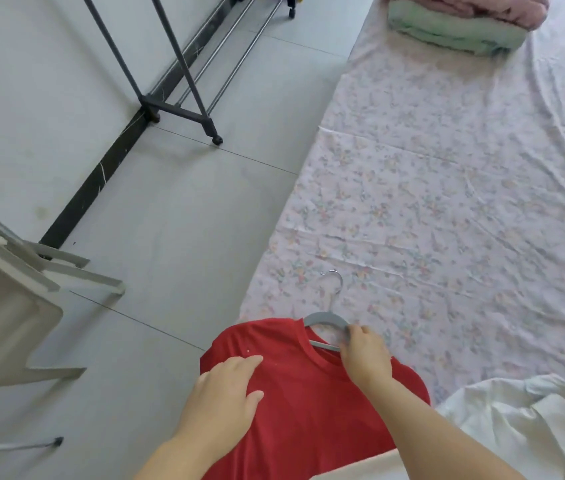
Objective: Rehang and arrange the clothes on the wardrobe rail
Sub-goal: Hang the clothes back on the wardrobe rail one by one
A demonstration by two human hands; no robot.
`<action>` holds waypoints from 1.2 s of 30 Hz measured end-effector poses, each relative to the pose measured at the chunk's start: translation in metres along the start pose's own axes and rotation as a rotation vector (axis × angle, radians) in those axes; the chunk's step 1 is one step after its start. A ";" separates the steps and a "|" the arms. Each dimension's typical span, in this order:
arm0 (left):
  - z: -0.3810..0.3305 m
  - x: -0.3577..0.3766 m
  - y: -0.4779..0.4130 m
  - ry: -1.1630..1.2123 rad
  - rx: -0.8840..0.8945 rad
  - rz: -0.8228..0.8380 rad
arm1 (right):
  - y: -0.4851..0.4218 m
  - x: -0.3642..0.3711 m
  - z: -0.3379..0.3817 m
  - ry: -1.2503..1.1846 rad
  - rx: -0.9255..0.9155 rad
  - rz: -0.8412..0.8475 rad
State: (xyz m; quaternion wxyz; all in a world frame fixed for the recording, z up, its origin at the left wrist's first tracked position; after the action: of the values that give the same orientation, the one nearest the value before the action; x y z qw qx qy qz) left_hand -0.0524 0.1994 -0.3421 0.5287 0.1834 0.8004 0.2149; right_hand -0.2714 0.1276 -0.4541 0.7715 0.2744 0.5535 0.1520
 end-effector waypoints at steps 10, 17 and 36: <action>-0.001 -0.001 -0.009 -0.044 -0.014 -0.032 | 0.009 -0.006 -0.001 -0.181 -0.077 -0.076; -0.005 -0.037 0.039 0.035 -0.013 -0.132 | 0.103 -0.046 0.042 -0.205 -0.363 -0.281; 0.143 -0.096 0.483 0.321 -0.319 -1.197 | 0.530 -0.049 0.291 -0.023 -1.202 -0.111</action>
State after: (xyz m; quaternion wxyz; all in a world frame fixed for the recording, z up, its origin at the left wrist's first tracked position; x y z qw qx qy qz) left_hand 0.1479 0.5771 -0.0589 0.4514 -0.4111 0.7916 0.0238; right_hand 0.0212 0.4530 -0.0337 0.8041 -0.2373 0.3759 0.3947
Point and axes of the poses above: each hand's wrist, its own y-axis away from the middle knuckle, its own x-axis out of the palm, z = x × y, the point moved 6 cm from there along -y, towards the middle knuckle, and after that the axes turned 3 degrees about -y, right-handed, at the moved point
